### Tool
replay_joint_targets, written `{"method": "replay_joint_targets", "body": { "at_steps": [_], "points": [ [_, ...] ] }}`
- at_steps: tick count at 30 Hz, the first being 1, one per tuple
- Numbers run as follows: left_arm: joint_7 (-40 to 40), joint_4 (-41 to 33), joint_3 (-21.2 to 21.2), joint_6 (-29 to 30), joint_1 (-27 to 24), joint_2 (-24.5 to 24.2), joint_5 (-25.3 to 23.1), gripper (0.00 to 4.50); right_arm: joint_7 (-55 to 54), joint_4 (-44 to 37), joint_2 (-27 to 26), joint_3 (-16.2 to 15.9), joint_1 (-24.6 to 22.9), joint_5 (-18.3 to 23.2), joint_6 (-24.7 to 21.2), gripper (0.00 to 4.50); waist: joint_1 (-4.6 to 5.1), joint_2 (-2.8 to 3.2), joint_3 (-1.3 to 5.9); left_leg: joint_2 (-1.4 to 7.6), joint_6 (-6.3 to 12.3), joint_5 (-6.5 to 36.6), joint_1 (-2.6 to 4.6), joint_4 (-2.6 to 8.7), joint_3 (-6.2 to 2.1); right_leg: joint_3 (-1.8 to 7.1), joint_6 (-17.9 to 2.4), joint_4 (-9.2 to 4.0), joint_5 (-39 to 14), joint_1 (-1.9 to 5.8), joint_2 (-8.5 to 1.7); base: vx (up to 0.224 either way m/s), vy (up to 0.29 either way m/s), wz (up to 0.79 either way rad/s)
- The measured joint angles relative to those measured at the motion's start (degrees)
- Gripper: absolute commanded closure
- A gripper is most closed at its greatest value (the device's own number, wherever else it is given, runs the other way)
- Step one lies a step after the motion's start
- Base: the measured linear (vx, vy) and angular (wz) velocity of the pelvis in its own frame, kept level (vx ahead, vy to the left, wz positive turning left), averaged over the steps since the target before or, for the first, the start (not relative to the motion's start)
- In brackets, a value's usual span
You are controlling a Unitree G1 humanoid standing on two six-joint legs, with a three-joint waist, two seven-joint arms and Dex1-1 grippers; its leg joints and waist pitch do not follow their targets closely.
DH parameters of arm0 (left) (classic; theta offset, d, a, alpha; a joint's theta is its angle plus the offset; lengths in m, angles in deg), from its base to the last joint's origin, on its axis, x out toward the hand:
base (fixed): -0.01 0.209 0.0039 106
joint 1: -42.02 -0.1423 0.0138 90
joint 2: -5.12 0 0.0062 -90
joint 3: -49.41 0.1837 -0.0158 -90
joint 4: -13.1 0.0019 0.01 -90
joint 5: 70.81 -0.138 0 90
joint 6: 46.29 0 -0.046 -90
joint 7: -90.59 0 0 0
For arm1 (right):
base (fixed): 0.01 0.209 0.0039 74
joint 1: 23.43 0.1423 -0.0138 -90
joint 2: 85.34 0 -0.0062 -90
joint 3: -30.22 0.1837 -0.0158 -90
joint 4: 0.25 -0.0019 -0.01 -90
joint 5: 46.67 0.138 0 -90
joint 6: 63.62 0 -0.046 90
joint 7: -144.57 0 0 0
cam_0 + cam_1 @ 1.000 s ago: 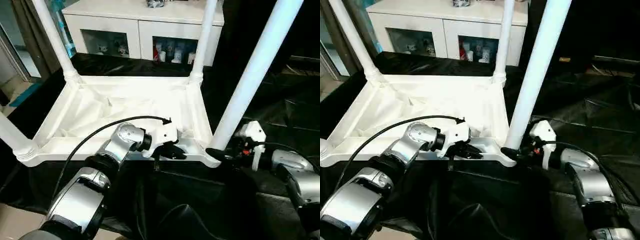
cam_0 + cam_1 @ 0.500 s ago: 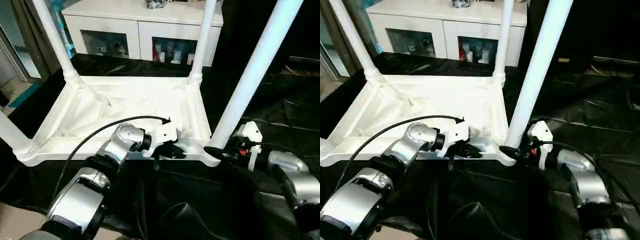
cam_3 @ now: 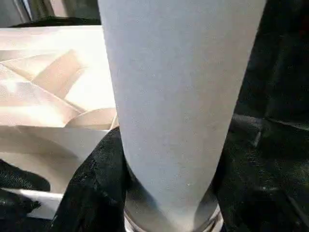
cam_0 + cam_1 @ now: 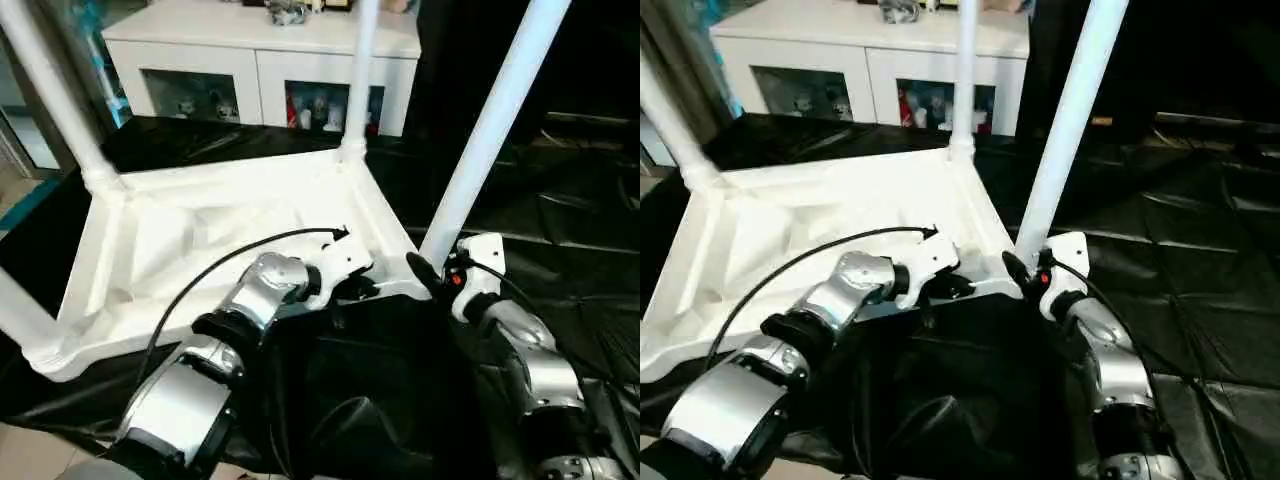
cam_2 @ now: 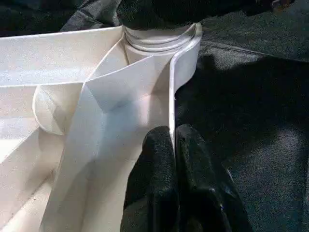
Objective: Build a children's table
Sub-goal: Rotate leg to tighten
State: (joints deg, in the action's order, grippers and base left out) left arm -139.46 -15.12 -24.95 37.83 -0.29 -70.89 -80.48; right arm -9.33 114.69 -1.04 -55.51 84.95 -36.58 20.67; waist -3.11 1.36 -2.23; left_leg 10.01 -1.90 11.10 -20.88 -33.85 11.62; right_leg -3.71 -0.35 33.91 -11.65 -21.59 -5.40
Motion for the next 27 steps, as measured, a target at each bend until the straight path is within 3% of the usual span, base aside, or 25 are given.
{"method": "replay_joint_targets", "body": {
  "at_steps": [6, 11, 17, 27],
  "points": [
    [-4.32, -0.24, 0.15, -1.88, -0.03, -1.77, 0.0, 4.5, 4.97, -0.67, 0.3, 0.26, -0.19, 1.75, -0.5, 1.32, 0.24, 0.08, 0.05, 0.0, 0.0, 0.0, -0.04, 0.19, 0.0, -0.01, -0.09, 0.06, 0.07, -0.14, 0.0, 0.0, 0.0, 0.0],
    [-12.59, -2.38, 0.65, -4.62, -1.26, -3.83, 1.24, 4.5, 16.5, -2.58, 6.28, -2.46, -0.95, 3.49, -2.08, 1.32, -0.36, 0.18, 0.07, 0.06, 0.03, -0.02, -0.16, 0.3, -0.04, -0.11, -0.07, 0.19, 0.16, -0.29, 0.03, 0.011, -0.002, 0.0],
    [-22.1, -5.54, 1.06, -6.21, -2.86, -7.32, 3.27, 4.5, 30.33, -4.98, 13.08, -5.92, -2.59, 5.32, -4.04, 1.32, -1.9, 0.27, 0.05, 0.11, 0.48, -0.01, -0.38, 0.31, -0.02, -0.21, -0.05, 0.2, -0.1, -0.47, 0.04, 0.018, -0.003, 0.0],
    [-28.41, -7.23, 1.09, -6.09, -3.94, -9.51, 3.88, 4.5, 39.17, -5.09, 15.97, -7.97, -2.94, 6.76, -5.64, 1.32, -2.09, 0.21, 0.0, 0.1, 0.22, 0.13, -0.38, 0.15, 0.01, -0.12, -0.08, 0.24, -0.08, -0.43, 0.02, 0.0, 0.0, 0.0]
  ]
}}
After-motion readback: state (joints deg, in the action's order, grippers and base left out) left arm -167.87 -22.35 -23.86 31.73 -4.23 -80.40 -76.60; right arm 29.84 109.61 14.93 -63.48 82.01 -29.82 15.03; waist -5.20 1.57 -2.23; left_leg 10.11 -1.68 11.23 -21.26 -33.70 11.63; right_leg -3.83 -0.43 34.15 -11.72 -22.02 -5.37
